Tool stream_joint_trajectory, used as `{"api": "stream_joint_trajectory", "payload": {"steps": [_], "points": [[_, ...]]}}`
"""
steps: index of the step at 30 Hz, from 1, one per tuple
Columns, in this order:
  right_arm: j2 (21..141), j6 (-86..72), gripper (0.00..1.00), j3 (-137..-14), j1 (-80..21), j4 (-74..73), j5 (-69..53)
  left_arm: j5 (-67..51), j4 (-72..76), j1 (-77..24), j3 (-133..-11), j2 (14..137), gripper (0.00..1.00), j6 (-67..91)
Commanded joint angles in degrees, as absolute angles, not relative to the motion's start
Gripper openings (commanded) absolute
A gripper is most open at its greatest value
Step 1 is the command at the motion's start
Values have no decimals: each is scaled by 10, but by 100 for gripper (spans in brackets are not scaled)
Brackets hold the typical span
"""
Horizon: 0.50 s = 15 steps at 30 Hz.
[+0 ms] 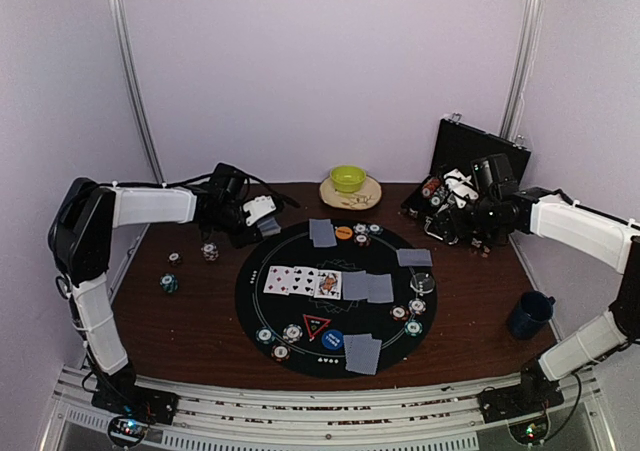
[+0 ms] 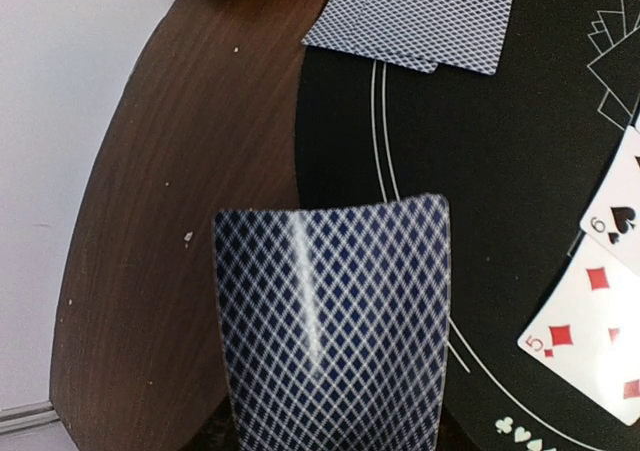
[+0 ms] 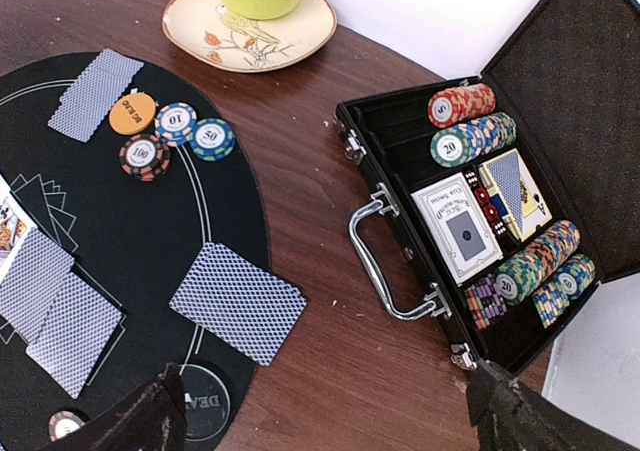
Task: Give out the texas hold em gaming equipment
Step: Place the face-down deck piles at the center of the board.
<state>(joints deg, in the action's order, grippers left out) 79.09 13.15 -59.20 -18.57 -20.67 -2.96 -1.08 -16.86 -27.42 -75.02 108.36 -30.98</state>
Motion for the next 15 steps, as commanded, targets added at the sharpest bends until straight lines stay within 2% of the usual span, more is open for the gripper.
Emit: {"api": "stream_joint_trajectory", "payload": {"steps": [1, 7, 15], "points": [[778, 143, 100, -576, -159, -185, -40, -35, -174, -255, -813, 1126, 9, -320], [773, 145, 100, -570, -135, -178, -49, -51, -202, -221, -874, 1173, 9, -298], [778, 152, 100, -565, -133, -174, -49, -45, -206, -199, -877, 1192, 10, -282]]}}
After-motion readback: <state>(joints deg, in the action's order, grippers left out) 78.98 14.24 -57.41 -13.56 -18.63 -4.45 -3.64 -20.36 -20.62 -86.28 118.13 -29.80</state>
